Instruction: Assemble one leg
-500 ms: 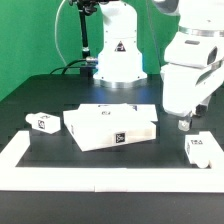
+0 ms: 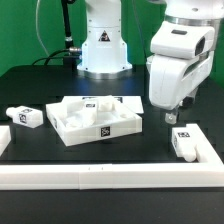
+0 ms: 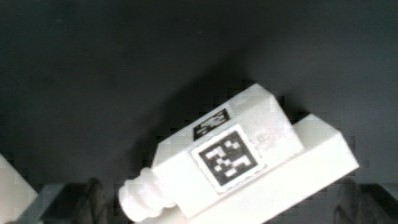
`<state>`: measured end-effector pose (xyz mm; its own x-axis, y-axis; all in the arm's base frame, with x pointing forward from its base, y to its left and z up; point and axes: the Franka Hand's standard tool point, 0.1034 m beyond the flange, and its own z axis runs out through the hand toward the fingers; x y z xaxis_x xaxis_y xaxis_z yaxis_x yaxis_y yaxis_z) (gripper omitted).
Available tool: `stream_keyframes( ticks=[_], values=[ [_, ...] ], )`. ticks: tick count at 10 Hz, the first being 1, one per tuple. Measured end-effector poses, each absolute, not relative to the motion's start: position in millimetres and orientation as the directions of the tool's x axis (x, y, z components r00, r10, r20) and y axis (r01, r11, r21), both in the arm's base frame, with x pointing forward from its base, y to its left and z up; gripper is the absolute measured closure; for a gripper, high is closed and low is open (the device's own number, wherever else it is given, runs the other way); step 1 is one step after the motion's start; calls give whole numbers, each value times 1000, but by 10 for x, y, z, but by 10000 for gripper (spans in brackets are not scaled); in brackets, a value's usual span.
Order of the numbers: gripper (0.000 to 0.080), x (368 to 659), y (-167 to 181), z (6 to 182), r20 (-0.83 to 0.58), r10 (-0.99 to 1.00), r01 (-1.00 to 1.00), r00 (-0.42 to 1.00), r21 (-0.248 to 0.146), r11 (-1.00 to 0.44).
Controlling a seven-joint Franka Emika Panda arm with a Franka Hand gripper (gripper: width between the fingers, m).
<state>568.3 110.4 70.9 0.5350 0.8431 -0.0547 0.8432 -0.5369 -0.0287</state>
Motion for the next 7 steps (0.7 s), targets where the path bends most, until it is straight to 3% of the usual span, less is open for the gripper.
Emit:
stream_keyframes(
  ticks=[2,5,7],
  values=[
    [150,5677,925,764,-75,824,824,562,-35,-565],
    [150,5612,892,480,-49,811,811,583,-28,-584],
    [150,5577,947,409,-56,770,769,636,-35,-638]
  ],
)
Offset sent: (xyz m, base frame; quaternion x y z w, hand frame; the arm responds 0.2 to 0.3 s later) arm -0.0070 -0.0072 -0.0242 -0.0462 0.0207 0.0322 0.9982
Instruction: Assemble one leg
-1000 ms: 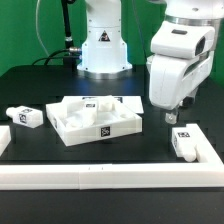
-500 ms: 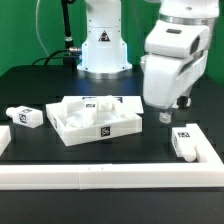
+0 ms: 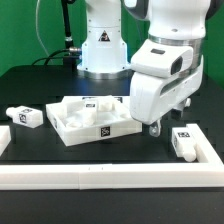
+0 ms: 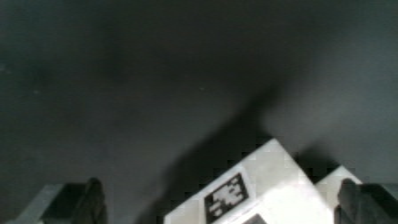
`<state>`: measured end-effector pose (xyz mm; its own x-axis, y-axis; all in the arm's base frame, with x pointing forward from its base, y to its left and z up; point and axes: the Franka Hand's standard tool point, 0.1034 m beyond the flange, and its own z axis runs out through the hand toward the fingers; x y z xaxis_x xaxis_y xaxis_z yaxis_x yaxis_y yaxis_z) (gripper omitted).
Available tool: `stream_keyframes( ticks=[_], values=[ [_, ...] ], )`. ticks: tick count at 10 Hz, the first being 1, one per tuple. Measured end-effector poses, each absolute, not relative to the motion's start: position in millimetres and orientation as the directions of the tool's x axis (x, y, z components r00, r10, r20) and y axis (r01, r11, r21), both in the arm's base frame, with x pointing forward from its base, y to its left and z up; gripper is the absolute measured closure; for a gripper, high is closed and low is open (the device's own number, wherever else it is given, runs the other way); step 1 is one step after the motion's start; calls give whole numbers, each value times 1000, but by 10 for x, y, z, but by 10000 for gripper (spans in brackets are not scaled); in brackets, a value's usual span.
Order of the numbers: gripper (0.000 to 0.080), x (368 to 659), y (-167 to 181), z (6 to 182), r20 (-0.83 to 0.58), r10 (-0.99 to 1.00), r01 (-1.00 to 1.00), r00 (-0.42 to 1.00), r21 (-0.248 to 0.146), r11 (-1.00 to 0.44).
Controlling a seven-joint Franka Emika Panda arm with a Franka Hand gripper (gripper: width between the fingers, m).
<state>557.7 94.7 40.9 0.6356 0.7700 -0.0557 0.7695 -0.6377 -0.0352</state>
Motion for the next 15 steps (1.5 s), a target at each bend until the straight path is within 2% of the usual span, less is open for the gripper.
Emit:
stream_keyframes(
  ticks=[1,5,9,11,15],
  values=[
    [150,5623,957,377,-52,719,718,693,-45,-695],
    [150,5635,943,362,-52,718,717,694,-45,-696],
    [150,5707,948,266,-84,599,597,797,-49,-801],
    [150,5706,1003,258,-80,596,594,799,-49,-803],
    [150,5797,894,263,-18,625,624,781,-29,-781]
  ],
)
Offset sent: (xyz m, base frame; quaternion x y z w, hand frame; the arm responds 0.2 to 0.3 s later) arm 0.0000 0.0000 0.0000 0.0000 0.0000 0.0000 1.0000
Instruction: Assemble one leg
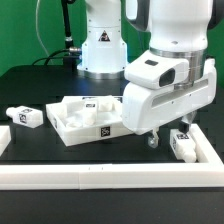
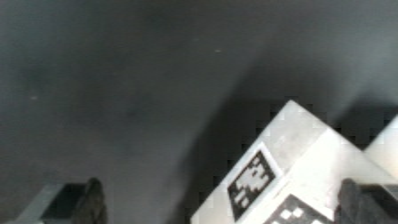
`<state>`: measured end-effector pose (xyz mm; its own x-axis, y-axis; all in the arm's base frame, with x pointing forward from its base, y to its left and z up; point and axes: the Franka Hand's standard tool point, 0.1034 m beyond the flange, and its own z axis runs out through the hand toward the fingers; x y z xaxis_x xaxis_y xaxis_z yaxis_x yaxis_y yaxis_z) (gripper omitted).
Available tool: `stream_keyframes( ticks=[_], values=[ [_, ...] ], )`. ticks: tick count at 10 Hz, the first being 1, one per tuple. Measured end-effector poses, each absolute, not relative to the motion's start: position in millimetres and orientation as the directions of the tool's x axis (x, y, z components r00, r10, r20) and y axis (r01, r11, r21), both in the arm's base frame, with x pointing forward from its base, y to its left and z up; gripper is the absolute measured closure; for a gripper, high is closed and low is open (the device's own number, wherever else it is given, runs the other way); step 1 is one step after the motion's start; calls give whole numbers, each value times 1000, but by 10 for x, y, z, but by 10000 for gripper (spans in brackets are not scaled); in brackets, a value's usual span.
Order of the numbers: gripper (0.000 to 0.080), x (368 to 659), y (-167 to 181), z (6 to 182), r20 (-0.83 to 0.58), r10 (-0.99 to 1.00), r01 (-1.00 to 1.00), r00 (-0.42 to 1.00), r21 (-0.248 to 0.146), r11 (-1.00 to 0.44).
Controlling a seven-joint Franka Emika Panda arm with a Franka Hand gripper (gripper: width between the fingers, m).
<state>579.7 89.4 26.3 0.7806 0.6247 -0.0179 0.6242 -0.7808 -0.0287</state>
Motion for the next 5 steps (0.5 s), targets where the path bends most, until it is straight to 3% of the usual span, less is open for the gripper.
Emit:
stream_keyframes(
  ticks=[5],
  values=[
    [150,5920,602,280,27,653,654,757,0,-757]
  ],
)
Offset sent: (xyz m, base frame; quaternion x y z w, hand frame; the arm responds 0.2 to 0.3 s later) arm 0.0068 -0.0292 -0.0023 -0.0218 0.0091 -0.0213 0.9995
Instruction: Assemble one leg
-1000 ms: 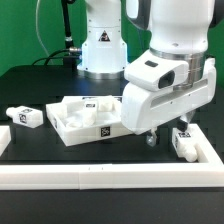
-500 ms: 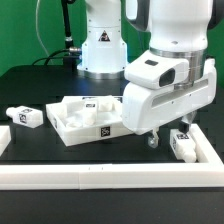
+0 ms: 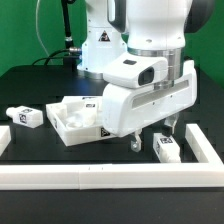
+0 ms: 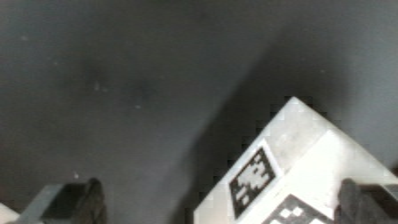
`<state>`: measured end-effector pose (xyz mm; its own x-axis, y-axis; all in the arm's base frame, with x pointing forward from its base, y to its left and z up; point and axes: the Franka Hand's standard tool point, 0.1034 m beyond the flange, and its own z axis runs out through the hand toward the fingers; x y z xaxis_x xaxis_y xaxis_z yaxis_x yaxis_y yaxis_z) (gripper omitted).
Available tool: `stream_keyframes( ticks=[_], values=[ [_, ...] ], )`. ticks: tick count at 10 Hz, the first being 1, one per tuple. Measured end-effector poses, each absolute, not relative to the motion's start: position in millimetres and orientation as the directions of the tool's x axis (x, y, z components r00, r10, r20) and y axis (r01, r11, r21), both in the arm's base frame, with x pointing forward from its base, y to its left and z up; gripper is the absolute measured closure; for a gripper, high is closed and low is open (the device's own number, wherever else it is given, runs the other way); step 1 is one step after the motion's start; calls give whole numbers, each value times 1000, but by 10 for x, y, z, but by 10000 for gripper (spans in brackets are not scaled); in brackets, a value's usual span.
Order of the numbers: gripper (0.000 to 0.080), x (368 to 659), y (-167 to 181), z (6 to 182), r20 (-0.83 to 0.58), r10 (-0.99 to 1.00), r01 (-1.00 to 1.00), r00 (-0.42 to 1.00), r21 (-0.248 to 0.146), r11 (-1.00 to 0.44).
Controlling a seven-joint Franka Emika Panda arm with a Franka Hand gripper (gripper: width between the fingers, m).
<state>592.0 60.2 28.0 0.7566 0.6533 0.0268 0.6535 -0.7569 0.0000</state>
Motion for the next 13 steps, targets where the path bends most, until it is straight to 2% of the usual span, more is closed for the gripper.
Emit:
stream_keyframes(
  ticks=[3,6,10,11,12,13],
  values=[
    [150,5909,634,288,20,633,633,774,-6,-774],
    [150,5895,778,338,-44,532,530,846,-43,-847],
    [150,5856,825,132,-31,534,533,845,-44,-845],
    [150,5860,824,139,-30,536,534,844,-44,-844],
    [283,5859,822,135,-31,536,534,844,-44,-844],
    [283,5859,823,134,-31,536,534,844,-44,-844]
  ],
)
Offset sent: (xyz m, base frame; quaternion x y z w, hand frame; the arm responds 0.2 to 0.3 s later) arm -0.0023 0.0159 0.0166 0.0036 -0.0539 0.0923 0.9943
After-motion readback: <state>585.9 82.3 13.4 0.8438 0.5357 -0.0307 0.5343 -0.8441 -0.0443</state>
